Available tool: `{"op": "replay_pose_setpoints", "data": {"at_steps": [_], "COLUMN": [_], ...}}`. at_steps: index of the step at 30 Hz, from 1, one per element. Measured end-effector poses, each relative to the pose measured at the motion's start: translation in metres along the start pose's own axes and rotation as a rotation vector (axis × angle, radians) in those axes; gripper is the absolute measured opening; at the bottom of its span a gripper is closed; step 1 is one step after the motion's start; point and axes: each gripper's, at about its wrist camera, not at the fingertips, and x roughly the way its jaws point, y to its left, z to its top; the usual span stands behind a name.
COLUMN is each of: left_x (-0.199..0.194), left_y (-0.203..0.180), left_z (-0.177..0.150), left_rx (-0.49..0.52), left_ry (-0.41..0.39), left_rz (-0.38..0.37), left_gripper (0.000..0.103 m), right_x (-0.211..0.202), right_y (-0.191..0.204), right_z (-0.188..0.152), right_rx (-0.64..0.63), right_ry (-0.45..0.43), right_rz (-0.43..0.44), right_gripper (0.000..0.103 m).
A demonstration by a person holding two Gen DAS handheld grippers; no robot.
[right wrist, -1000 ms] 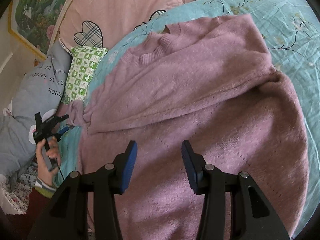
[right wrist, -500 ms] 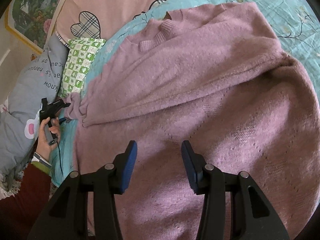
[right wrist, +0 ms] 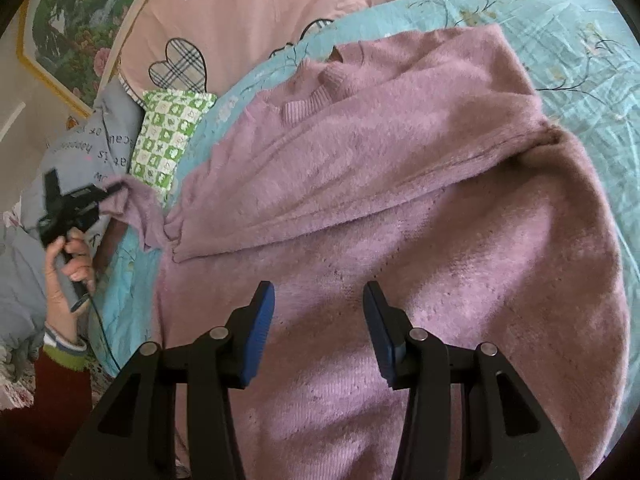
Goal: Fold small clothes
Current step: 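Carry the held sleeve across the sweater body with the left tool and release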
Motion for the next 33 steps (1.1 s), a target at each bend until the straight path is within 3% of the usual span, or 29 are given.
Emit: {"op": "replay_pose_setpoints", "data": {"at_steps": [4,9,15,20,22,28,33], "left_x": [0.012,0.047,0.099,0.118,0.113,0.074,0.045], "left_y": [-0.093,-0.179,-0.236,-0.227,-0.216,-0.16,-0.095], "left_z": [-0.025,-0.064,-0.115,-0.134,-0.134,-0.133,-0.134], "left_rx": [0.155,0.311,0.411,0.406,0.391,0.322,0.215], "left_ry": [0.064,0.168,0.302,0.364,0.355,0.288,0.22], "left_rz": [-0.163,-0.28,-0.303,-0.313,-0.307,-0.244,-0.098], "left_gripper": [0.011,0.011,0.013,0.031,0.053,0.054,0.055], "right_x": [-0.017,-0.039,-0.053,-0.056,-0.054,-0.043,-0.025], "right_y": [-0.009,-0.032,-0.05,-0.054,-0.053,-0.041,-0.021], "right_z": [-0.004,-0.01,-0.013,-0.011,-0.009,-0.001,0.012], "right_rx": [0.017,0.066,0.105,0.116,0.113,0.063,-0.038], "right_ry": [-0.028,-0.063,-0.084,-0.094,-0.095,-0.093,-0.077], "right_rz": [-0.013,-0.045,-0.072,-0.072,-0.071,-0.076,-0.104], "right_gripper": [0.047,0.047,0.047,0.047,0.047,0.047,0.049]}}
